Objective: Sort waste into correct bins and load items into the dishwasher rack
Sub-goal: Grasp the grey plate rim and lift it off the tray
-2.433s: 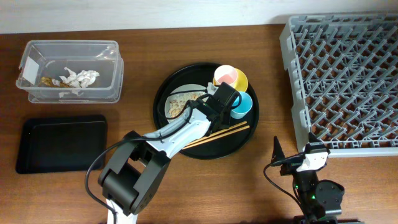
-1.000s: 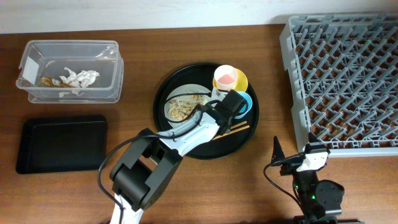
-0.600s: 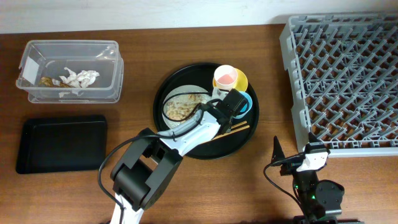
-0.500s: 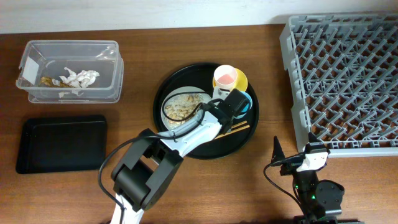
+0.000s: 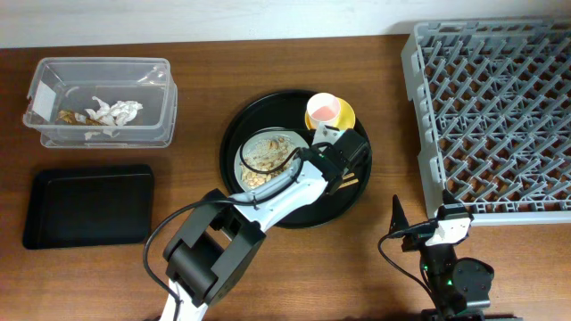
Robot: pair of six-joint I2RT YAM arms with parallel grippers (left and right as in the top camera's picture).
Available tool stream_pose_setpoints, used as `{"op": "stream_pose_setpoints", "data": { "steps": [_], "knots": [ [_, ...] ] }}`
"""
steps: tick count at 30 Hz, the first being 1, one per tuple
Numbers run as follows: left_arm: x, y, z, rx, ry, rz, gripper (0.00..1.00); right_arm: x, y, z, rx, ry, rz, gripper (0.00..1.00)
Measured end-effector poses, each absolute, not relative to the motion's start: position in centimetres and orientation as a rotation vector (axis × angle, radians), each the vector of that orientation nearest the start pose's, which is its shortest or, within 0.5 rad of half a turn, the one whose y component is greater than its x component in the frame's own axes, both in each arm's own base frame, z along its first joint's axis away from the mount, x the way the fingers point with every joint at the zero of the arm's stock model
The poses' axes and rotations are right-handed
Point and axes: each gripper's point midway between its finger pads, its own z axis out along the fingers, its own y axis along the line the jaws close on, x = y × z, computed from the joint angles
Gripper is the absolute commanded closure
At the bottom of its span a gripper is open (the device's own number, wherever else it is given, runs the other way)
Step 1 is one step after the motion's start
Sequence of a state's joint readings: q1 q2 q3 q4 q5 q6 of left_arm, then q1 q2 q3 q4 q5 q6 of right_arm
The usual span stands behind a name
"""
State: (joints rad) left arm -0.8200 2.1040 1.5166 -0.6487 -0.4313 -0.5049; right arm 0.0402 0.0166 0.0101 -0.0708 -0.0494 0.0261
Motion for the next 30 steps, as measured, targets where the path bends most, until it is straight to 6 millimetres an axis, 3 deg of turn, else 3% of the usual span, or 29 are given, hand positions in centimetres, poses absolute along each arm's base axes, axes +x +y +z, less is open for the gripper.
{"op": "stream_pose_setpoints", "data": {
  "steps": [16, 24, 30],
  "knots": [
    [38.2, -28.3, 7.3, 0.297, 2.551, 0.302, 0.99, 24.6, 1.8, 15.7, -0.049, 1.648, 0.092, 0.02],
    [37.6, -26.7, 9.3, 0.285, 2.584, 0.404, 0.99, 24.6, 1.8, 15.7, -0.049, 1.648, 0.092, 0.02],
    [38.8, -24.5, 11.9, 0.175, 2.608, 0.427, 0.99, 24.6, 1.8, 15.7, -0.049, 1.648, 0.092, 0.01]
  ]
}}
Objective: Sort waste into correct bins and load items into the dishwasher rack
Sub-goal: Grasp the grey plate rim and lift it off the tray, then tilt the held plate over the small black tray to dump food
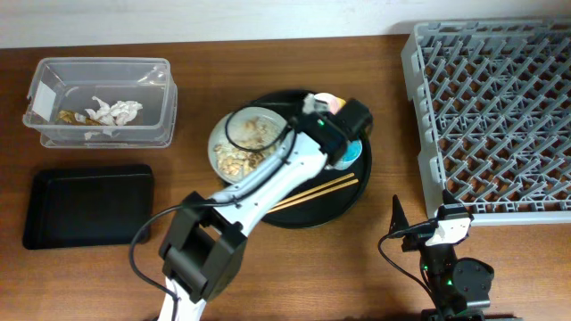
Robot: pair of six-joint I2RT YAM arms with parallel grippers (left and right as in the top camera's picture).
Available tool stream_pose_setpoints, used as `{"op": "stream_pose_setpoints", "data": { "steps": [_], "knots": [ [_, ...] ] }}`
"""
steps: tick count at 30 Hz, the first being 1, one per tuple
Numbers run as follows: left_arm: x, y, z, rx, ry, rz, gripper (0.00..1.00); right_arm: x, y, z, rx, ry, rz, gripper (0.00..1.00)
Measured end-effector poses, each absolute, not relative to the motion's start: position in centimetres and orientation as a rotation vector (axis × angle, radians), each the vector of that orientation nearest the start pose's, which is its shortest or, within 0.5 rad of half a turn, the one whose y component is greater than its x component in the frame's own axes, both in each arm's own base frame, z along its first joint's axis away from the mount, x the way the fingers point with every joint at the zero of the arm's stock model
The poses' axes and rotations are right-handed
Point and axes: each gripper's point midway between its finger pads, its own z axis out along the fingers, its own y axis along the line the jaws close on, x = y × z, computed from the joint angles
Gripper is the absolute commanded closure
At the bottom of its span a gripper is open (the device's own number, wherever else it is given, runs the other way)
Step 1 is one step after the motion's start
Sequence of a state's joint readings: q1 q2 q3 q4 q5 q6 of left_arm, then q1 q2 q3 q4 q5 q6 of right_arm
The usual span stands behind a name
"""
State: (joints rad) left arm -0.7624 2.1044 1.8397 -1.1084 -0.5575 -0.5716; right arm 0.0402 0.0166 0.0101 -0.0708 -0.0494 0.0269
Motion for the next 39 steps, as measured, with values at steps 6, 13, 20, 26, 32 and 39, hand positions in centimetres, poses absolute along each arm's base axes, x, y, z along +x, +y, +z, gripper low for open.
{"op": "stream_pose_setpoints", "data": {
  "steps": [6, 13, 20, 26, 32, 39],
  "knots": [
    [40.8, -19.0, 12.5, -0.057, 2.672, 0.452, 0.99, 24.6, 1.8, 15.7, -0.049, 1.648, 0.091, 0.02],
    [42.4, -8.9, 15.0, -0.461, 2.702, 0.404, 0.99, 24.6, 1.8, 15.7, -0.049, 1.648, 0.091, 0.02],
    [42.4, 1.0, 17.8, -0.844, 2.647, 0.267, 0.99, 24.6, 1.8, 15.7, -0.049, 1.648, 0.091, 0.02],
    [41.9, 5.6, 17.4, -1.059, 2.638, 0.13, 0.99, 24.6, 1.8, 15.7, -0.05, 1.648, 0.091, 0.02],
    [41.2, 9.3, 17.1, -1.231, 2.602, 0.002, 0.99, 24.6, 1.8, 15.7, -0.049, 1.648, 0.091, 0.02],
    [40.5, 12.1, 17.1, -1.372, 2.552, -0.149, 0.99, 24.6, 1.8, 15.7, -0.05, 1.648, 0.091, 0.02]
  ]
}}
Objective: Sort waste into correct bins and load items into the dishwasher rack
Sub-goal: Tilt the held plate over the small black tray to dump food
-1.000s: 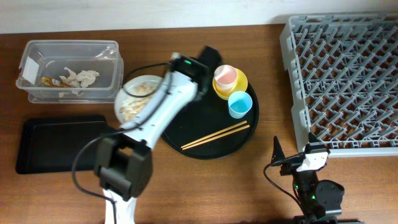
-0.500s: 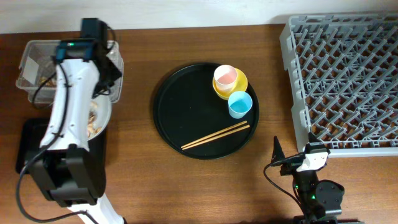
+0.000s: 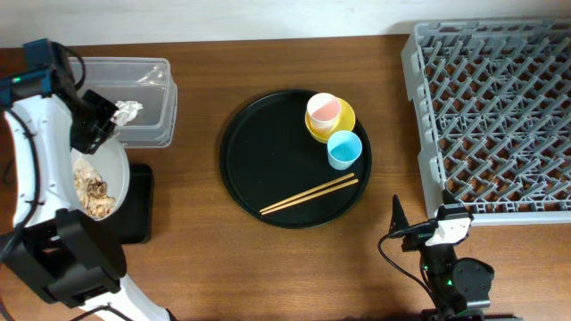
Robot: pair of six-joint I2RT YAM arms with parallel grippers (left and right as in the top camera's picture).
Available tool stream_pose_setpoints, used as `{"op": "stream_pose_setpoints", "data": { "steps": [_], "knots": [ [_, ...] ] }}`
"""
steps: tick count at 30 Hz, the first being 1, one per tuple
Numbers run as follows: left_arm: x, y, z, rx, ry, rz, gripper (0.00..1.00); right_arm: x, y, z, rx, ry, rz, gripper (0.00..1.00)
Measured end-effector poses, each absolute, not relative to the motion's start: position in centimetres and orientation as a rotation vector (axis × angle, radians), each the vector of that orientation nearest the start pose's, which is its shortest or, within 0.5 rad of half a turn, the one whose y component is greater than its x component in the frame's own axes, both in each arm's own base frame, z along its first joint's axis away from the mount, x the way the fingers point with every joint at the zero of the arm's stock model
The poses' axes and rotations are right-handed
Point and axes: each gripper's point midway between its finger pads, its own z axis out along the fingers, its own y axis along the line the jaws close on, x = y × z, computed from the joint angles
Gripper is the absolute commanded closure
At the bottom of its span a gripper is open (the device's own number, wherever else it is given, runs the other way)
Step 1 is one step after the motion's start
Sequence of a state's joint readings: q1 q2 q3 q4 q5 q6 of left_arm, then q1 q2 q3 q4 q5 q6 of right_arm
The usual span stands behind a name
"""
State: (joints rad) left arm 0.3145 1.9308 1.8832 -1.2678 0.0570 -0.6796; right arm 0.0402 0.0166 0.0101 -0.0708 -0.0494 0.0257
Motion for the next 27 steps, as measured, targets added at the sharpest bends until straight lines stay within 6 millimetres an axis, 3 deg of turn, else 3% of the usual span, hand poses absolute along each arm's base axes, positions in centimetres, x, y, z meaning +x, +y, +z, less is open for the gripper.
{"op": "stream_pose_setpoints", "data": {
  "steps": [11, 19, 27],
  "knots": [
    [40.8, 12.4, 17.5, -1.425, 2.512, -0.355, 0.99, 24.6, 1.8, 15.7, -0.049, 1.648, 0.092, 0.01],
    [40.2, 14.7, 17.8, -1.478, 2.452, -0.476, 0.99, 24.6, 1.8, 15.7, -0.05, 1.648, 0.091, 0.02],
    [38.8, 16.9, 14.5, -1.571, 2.354, -0.751, 0.99, 24.6, 1.8, 15.7, -0.049, 1.648, 0.091, 0.02]
  ]
}}
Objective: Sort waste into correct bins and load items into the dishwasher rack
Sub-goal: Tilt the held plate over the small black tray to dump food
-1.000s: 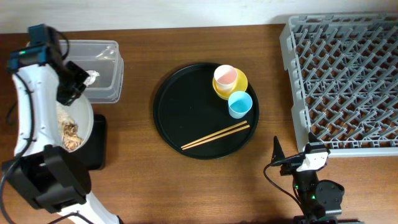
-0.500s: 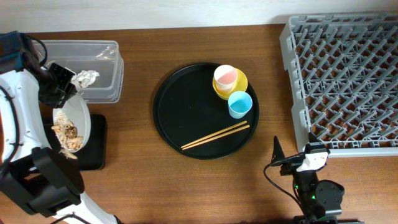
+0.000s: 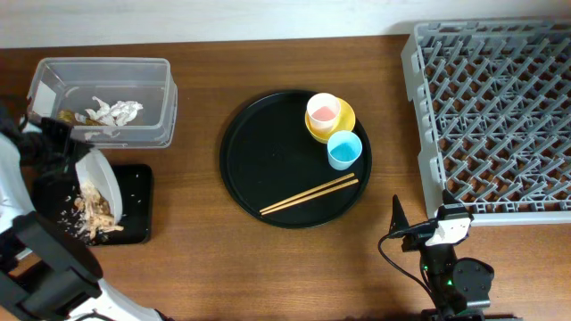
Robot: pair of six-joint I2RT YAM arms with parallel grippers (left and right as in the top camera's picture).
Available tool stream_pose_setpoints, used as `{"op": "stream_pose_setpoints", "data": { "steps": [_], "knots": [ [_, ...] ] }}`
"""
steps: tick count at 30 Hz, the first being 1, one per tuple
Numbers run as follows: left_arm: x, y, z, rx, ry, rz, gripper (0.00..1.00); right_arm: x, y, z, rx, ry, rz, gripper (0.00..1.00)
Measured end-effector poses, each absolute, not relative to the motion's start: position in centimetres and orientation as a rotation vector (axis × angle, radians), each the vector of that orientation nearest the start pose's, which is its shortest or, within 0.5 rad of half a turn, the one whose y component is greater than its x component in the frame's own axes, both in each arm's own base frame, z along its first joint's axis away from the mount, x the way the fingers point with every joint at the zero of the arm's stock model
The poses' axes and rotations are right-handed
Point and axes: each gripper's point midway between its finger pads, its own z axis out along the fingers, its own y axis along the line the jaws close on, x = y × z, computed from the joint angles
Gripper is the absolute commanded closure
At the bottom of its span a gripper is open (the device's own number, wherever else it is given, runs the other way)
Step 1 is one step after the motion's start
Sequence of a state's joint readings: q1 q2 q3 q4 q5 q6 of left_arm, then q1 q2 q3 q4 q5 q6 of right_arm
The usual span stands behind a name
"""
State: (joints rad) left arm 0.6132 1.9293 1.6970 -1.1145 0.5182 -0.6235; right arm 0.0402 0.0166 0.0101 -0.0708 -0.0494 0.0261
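Note:
At the far left my left gripper (image 3: 70, 153) is shut on the rim of a white plate (image 3: 101, 181). The plate is tipped steeply over the black rectangular tray (image 3: 136, 203), and food scraps (image 3: 94, 214) lie at its lower edge and on the tray. The round black tray (image 3: 268, 152) holds a pink cup (image 3: 322, 111) in a yellow bowl (image 3: 346, 117), a blue cup (image 3: 343, 149) and a pair of chopsticks (image 3: 309, 194). The grey dishwasher rack (image 3: 492, 116) fills the right side. My right gripper (image 3: 396, 214) rests low by the rack's near corner; its jaws look like one dark point.
A clear plastic bin (image 3: 103, 98) with crumpled tissue and some scraps stands behind the black rectangular tray. The right arm's base (image 3: 451, 272) sits at the table's front edge. The left arm's base and cable take up the front left corner.
The left gripper has come down and slightly right with the plate. The plate is now tipped more steeply over the black rectangular tray, with scraps at its lower edge. The right arm is unchanged.
The left gripper was at the plate of scraps on the round tray, beside the chopsticks. Then the plate was held raised at the tray's left. Then it was at the far left by the clear bin, and now it is tilted over the black rectangular tray.

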Motion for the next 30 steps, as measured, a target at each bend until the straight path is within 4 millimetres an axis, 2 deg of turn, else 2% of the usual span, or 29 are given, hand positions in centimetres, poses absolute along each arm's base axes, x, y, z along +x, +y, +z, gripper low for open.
{"op": "stream_pose_setpoints", "data": {
  "steps": [3, 8, 14, 18, 24, 27, 30],
  "knots": [
    [38.3, 17.2, 14.0, -1.588, 2.307, -0.873, 0.99, 24.6, 1.8, 15.7, -0.049, 1.648, 0.091, 0.02],
    [38.3, 17.8, 15.3, -1.549, 2.215, -1.048, 0.99, 24.6, 1.8, 15.7, -0.049, 1.648, 0.092, 0.02],
    [39.0, 16.3, 17.5, -1.425, 2.155, -1.269, 0.99, 24.6, 1.8, 15.7, -0.049, 1.648, 0.092, 0.02],
    [37.4, 16.1, 18.1, -1.479, 2.127, -1.367, 0.99, 24.6, 1.8, 15.7, -0.049, 1.648, 0.091, 0.02],
    [35.1, 18.5, 19.0, -1.487, 2.027, -1.43, 0.99, 24.6, 1.8, 15.7, -0.049, 1.648, 0.091, 0.01],
    [34.6, 20.0, 19.6, -1.441, 1.977, -1.424, 0.99, 24.6, 1.8, 15.7, -0.049, 1.648, 0.091, 0.02],
    [34.2, 20.3, 20.0, -1.412, 1.954, -1.442, 0.99, 24.6, 1.8, 15.7, -0.049, 1.648, 0.091, 0.02]
  ]
}}
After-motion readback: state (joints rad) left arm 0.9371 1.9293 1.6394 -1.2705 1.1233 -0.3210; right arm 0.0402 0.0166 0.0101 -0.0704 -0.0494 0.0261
